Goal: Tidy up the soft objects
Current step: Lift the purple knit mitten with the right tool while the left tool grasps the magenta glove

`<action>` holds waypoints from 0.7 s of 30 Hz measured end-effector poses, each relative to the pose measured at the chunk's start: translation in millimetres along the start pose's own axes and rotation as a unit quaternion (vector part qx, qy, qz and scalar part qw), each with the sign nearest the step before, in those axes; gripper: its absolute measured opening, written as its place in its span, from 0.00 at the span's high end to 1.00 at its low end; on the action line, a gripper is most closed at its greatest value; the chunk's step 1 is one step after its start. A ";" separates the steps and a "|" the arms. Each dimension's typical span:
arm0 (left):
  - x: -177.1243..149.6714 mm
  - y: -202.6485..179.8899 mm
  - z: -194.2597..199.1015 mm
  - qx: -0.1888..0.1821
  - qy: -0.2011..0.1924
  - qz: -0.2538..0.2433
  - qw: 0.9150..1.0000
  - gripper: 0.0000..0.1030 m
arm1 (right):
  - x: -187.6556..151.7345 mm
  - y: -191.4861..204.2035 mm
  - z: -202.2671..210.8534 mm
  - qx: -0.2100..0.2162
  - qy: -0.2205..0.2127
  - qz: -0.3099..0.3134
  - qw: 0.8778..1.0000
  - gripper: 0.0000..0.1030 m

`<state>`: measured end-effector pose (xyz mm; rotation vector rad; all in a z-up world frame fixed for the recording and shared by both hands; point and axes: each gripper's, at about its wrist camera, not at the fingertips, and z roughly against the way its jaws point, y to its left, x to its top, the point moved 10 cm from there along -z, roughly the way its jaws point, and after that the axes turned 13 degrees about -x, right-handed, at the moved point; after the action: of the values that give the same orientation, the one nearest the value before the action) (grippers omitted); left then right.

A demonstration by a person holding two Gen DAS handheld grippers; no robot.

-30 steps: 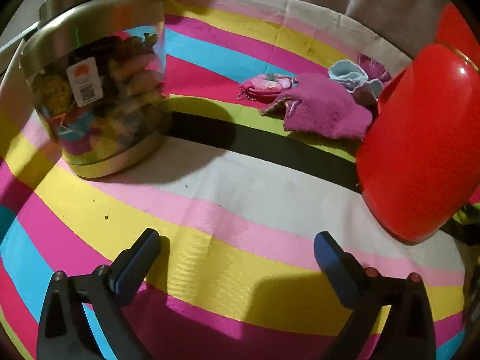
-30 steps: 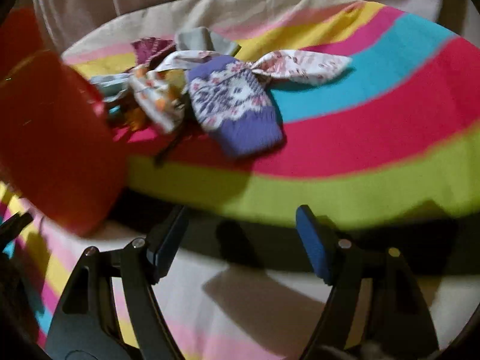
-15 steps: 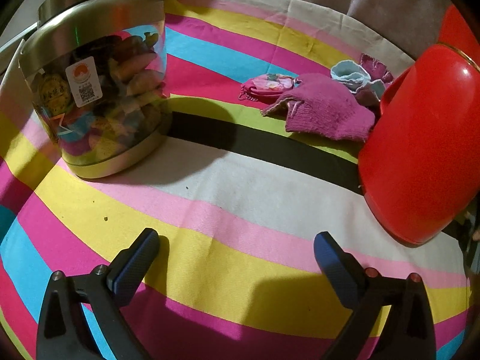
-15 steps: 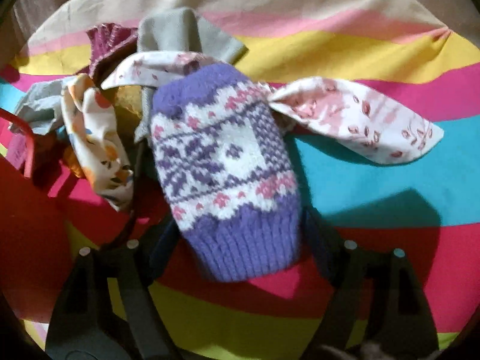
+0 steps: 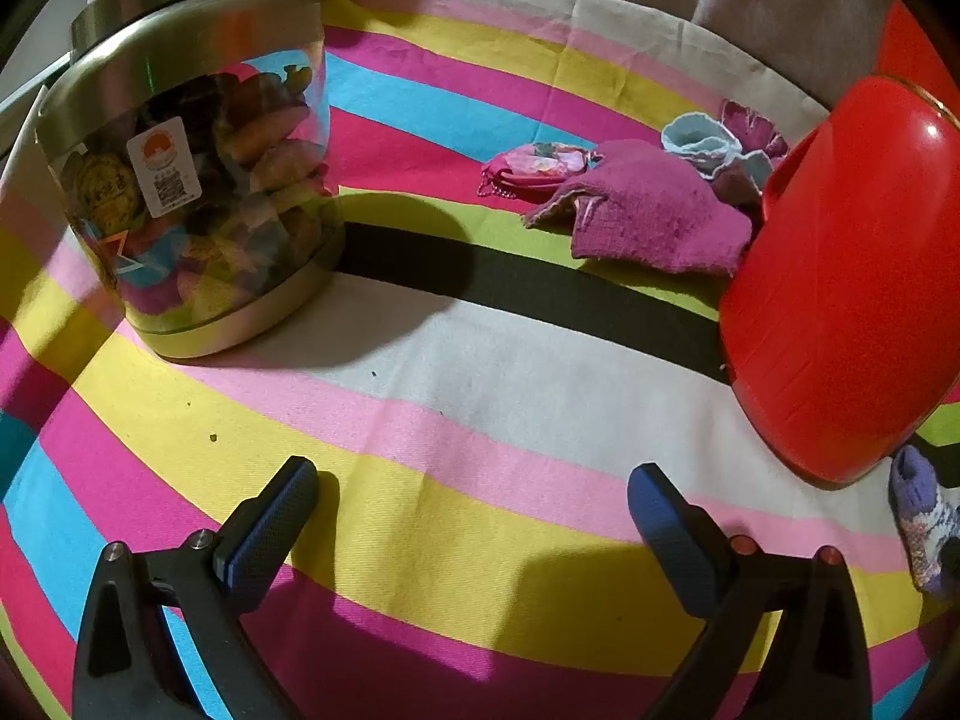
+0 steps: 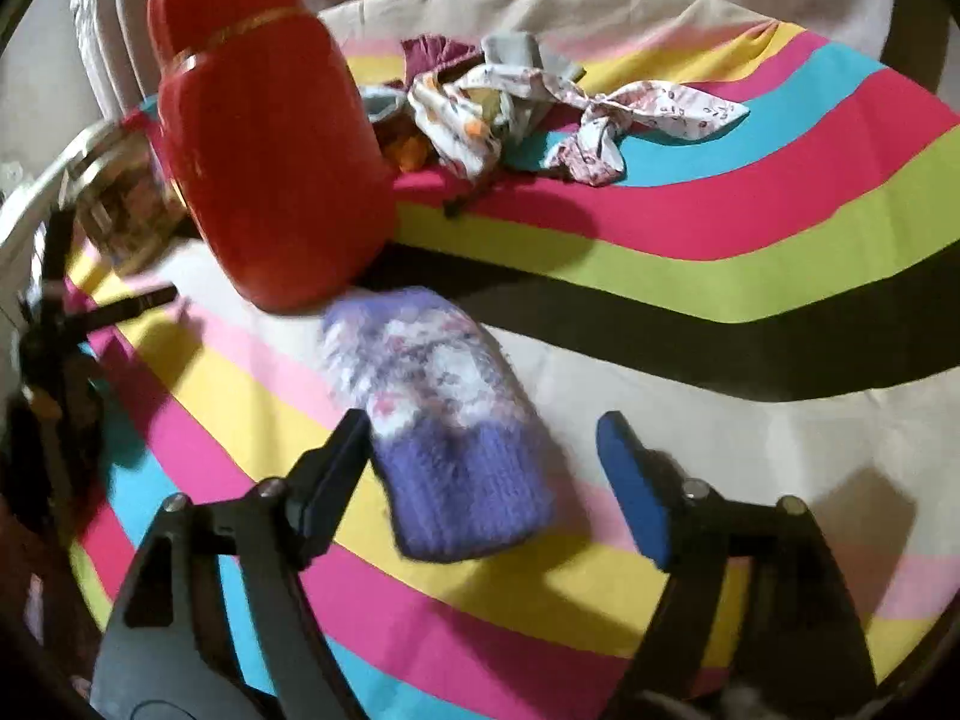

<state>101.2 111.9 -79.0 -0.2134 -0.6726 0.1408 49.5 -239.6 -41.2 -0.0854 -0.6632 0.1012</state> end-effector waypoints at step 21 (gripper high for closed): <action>35.5 -12.7 -7.0 -0.048 -0.016 -0.018 0.999 0.03 | -4.8 56.6 -23.7 -0.021 -0.032 0.041 0.998 0.52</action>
<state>133.8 105.6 -59.8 -0.2924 -0.7146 0.0778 56.7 -185.2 -69.0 -0.1501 -0.7263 0.1694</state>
